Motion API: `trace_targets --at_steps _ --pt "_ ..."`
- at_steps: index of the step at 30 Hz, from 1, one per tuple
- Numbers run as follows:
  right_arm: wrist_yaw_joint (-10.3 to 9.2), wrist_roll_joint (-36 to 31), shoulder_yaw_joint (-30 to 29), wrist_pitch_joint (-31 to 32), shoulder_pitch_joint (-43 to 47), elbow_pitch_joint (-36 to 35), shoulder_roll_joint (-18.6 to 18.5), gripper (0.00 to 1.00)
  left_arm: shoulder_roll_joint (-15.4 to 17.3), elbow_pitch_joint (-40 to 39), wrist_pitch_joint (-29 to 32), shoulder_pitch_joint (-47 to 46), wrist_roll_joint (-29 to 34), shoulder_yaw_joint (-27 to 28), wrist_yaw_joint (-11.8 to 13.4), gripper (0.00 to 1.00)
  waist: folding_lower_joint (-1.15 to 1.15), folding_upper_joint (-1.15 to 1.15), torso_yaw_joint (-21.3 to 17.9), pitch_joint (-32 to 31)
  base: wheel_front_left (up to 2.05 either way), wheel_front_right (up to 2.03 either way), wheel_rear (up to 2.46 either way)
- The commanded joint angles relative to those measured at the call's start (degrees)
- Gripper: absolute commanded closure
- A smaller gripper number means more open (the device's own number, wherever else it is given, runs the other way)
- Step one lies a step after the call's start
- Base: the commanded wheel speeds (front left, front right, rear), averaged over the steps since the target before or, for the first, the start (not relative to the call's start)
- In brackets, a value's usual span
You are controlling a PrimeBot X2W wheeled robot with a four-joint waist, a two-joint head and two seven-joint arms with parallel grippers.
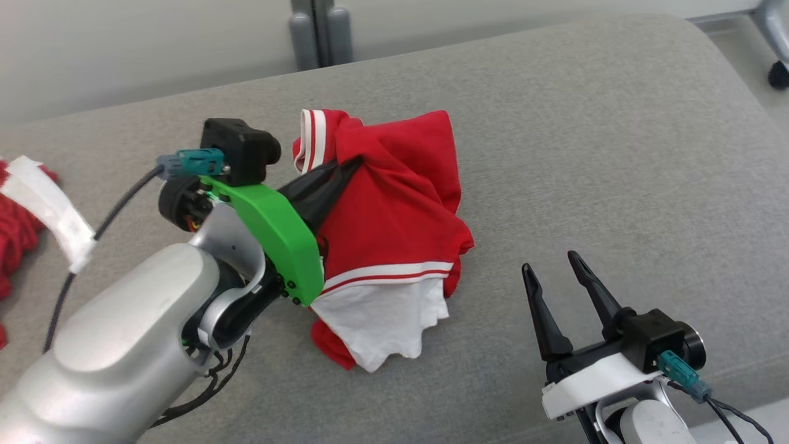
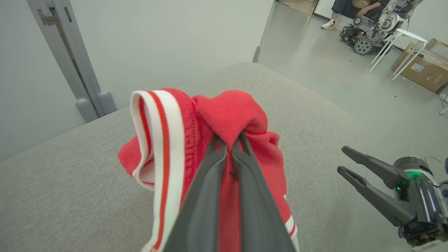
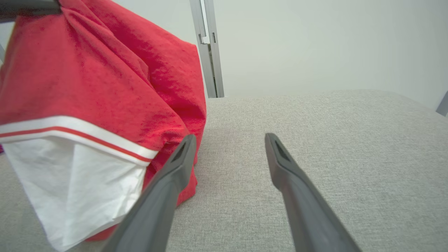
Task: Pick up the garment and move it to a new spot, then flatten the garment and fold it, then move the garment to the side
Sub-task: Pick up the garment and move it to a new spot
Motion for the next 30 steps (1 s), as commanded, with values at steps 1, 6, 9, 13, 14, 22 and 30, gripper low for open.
trace_targets --at_steps 1,6,9,13,14,22,30 --pt "-0.08 0.60 0.36 -0.02 -0.13 -0.35 -0.06 0.00 -1.43 2.90 -0.53 -0.51 1.59 -1.11 -1.07 1.00 0.00 -0.01 -9.05 1.55 0.00 0.00 0.00" --pt "-0.08 1.53 0.34 -0.02 0.98 -0.21 -0.04 0.00 -9.99 15.21 -6.83 -3.36 4.87 -2.77 -4.88 0.54 0.00 -0.01 -11.46 2.18 0.00 0.00 0.00" --pt "-0.08 1.69 0.24 -0.02 1.87 0.18 -0.04 0.00 -16.50 20.53 -11.49 -3.39 3.11 -1.63 -7.02 0.00 0.00 -0.01 -11.42 1.95 0.00 0.00 0.00" --pt "-0.08 1.39 -0.08 -0.02 2.26 0.54 -0.04 0.00 -22.64 22.54 -15.89 -3.25 0.14 0.32 -8.92 0.00 0.00 -0.01 -10.14 1.42 0.00 0.00 0.00" --pt "-0.08 1.18 -0.34 -0.02 2.38 0.60 -0.06 0.00 -23.89 22.18 -16.63 -2.97 -0.86 0.92 -9.34 0.00 0.00 -0.01 -9.55 1.17 0.00 0.00 0.00" --pt "-0.08 -0.61 -2.55 -0.02 3.16 0.52 -0.09 0.00 -22.48 17.59 -20.77 -0.32 0.87 2.28 -6.51 0.00 0.00 -0.01 -4.59 -1.63 0.00 0.00 0.00" --pt "-0.08 -3.56 -7.85 -0.02 6.88 -1.00 -0.10 0.00 -14.44 11.21 -23.62 14.86 4.54 2.82 1.61 0.00 0.00 -0.01 1.50 -6.52 0.00 0.00 0.00"
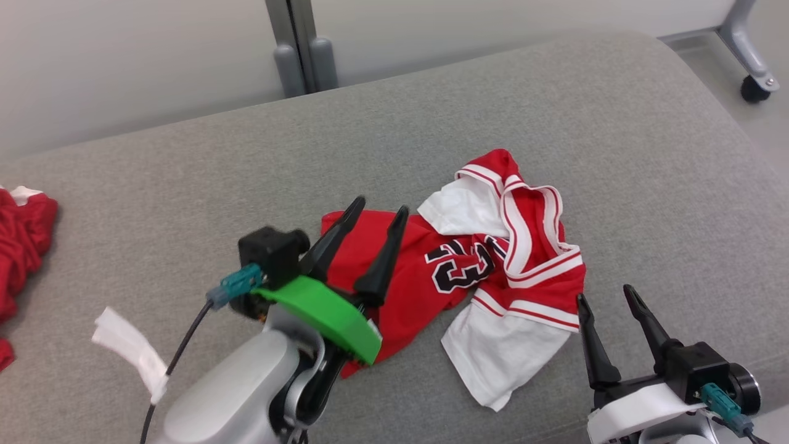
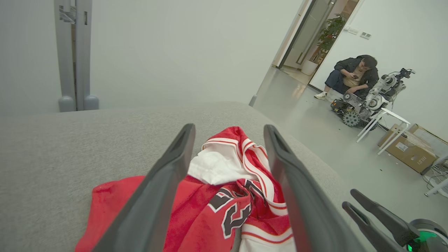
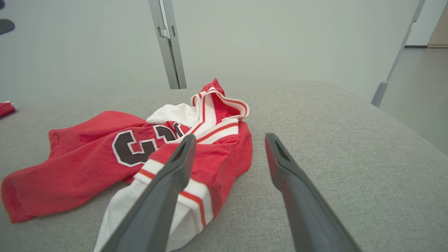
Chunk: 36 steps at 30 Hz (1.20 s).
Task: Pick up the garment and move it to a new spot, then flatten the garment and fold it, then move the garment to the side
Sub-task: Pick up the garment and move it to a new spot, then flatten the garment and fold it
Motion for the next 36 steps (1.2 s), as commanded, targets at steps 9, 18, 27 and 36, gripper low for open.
trace_targets --at_steps 9,18,27,36 --pt "-0.08 -2.95 -5.00 -0.02 4.52 -1.54 -0.11 0.00 4.85 -6.69 -0.83 22.33 12.13 11.67 7.86 0.00 0.00 0.00 10.44 -5.72 0.00 0.00 0.00" --pt "-0.08 -4.10 -5.11 -0.02 6.78 -1.29 -0.13 0.00 -1.42 -9.91 -0.84 39.85 25.31 32.16 4.23 0.00 0.00 0.00 15.33 -7.12 0.00 0.00 0.00" --pt "-0.08 -3.40 -5.04 -0.02 7.87 -0.12 -0.15 0.00 -7.91 -6.03 -0.85 45.22 36.36 43.32 -6.04 0.00 0.00 0.00 17.19 -7.99 0.00 0.00 0.00" --pt "-0.08 -3.00 -4.25 -0.02 7.57 0.16 -0.14 0.00 -12.40 -4.08 -0.85 46.20 41.39 49.27 -11.28 0.00 0.00 0.00 16.22 -8.21 0.00 0.00 0.00"
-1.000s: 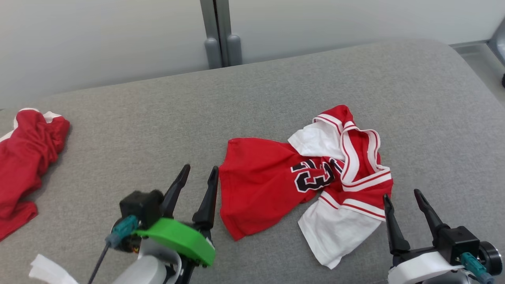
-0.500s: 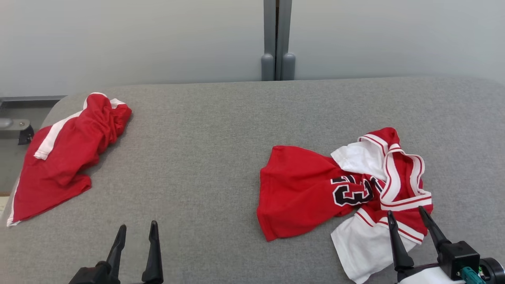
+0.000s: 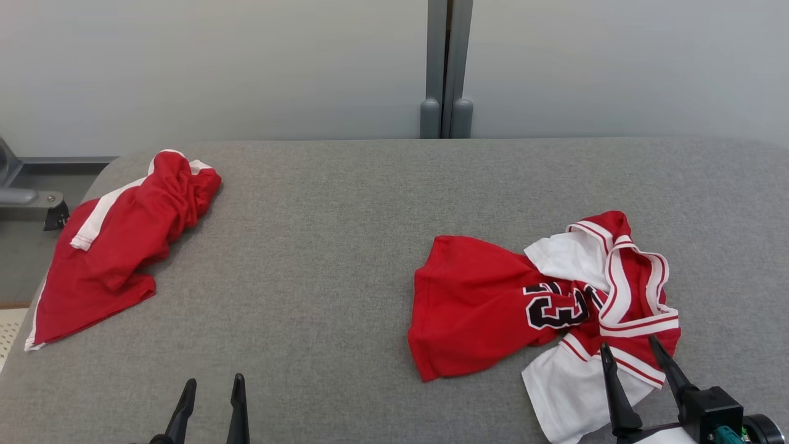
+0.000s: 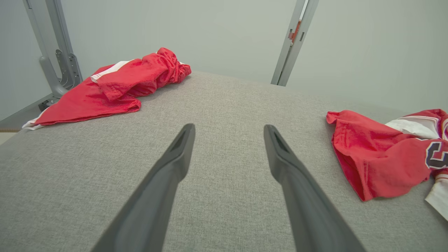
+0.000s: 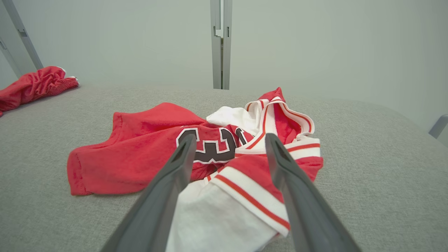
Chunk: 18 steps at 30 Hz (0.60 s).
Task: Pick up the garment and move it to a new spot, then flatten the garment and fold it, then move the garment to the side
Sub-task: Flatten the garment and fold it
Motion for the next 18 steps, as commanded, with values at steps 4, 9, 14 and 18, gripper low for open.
trace_targets --at_steps 4,9,14,18 --pt "-0.08 0.06 0.54 -0.02 -1.17 0.03 -0.13 0.00 -0.92 0.90 -0.03 -2.26 1.19 -1.04 -1.46 0.00 0.00 0.00 -1.30 0.67 0.00 0.00 0.00" --pt "-0.08 -0.64 1.69 -0.02 -2.84 -0.28 -0.15 0.00 -1.22 5.38 -0.02 -9.45 0.23 -6.93 -2.24 0.00 0.00 0.00 -3.67 2.38 0.00 0.00 0.00" --pt "-0.08 -0.91 3.22 -0.02 -5.39 -0.84 -0.14 0.00 -1.29 12.16 2.72 -20.48 -3.99 -13.32 -2.36 0.00 0.00 0.00 -7.64 5.34 0.00 0.00 0.00" --pt "-0.08 -0.38 3.53 -0.02 -6.87 -1.69 -0.16 0.00 0.16 17.50 6.99 -28.23 -9.88 -18.02 -2.33 0.00 0.00 0.00 -11.41 7.58 0.00 0.00 0.00"
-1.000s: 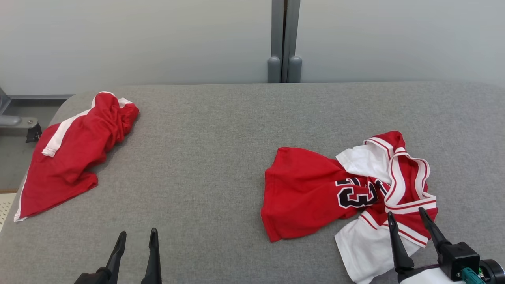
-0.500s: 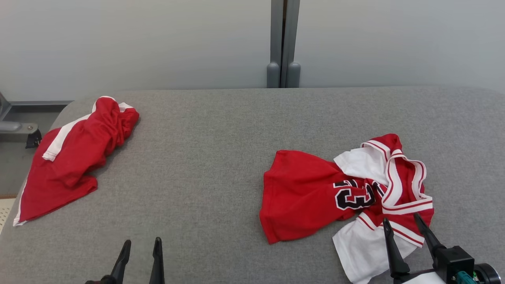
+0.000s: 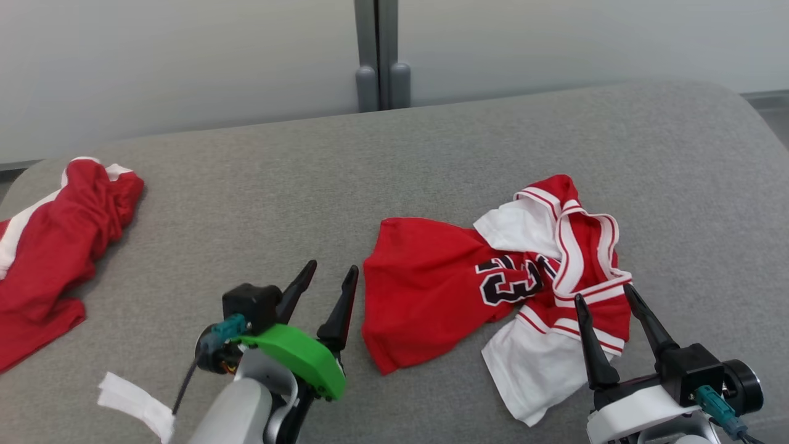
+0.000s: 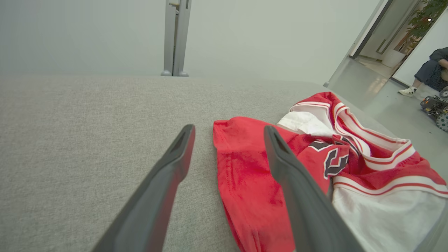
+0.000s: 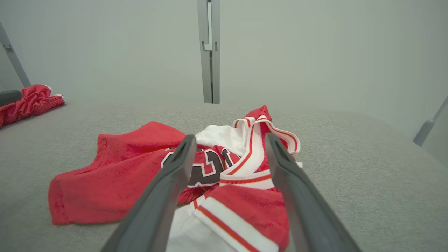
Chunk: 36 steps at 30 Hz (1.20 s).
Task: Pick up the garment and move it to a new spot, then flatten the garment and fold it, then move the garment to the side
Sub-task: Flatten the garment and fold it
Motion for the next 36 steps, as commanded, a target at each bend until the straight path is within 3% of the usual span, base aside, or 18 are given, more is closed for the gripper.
trace_targets --at_steps 1,9,15,22,23,24,28,36 --pt "-0.08 0.36 0.03 -0.02 -1.03 -0.51 -0.17 0.00 1.43 1.85 1.65 -2.63 -2.32 -0.79 -0.13 0.00 0.00 0.00 -4.88 4.02 0.00 0.00 0.00" --pt "-0.08 1.21 0.77 -0.02 -2.54 -1.36 -0.15 0.00 4.75 12.09 9.53 -11.69 -12.45 -5.06 -0.15 0.00 0.00 0.00 -10.13 8.38 0.00 0.00 0.00" --pt "-0.08 1.57 0.85 -0.02 -2.97 -1.63 -0.14 0.00 5.33 15.18 14.50 -14.09 -21.75 -6.58 -0.16 0.00 0.00 0.00 -11.46 9.45 0.00 0.00 0.00" --pt "-0.08 1.74 1.44 -0.02 -4.05 -1.64 -0.15 0.00 5.56 17.27 15.68 -16.12 -25.56 -9.91 -0.15 0.00 0.00 0.00 -12.32 10.35 0.00 0.00 0.00" --pt "-0.08 1.79 1.41 -0.02 -4.18 -1.66 -0.16 0.00 5.02 16.48 15.83 -16.31 -26.78 -10.61 -0.16 0.59 0.00 0.00 -12.29 10.41 0.00 0.00 0.00" --pt "-0.08 1.88 1.33 -0.02 -4.26 -1.61 -0.18 0.00 4.63 15.26 15.59 -16.48 -28.21 -11.07 -0.16 1.00 0.00 0.00 -12.12 10.38 0.00 0.00 0.00" --pt "-0.08 2.40 0.97 -0.02 -3.26 -0.95 -0.16 0.00 5.39 8.44 11.94 -16.22 -32.96 -13.64 -0.16 1.00 0.00 0.00 -10.63 9.56 0.00 0.00 0.00" --pt "-0.08 2.39 -0.83 -0.02 -0.25 -0.06 -0.17 0.00 9.76 -6.72 -0.54 -10.02 -33.99 -16.89 -0.17 1.00 0.00 0.00 -5.09 5.06 0.00 0.00 0.00"
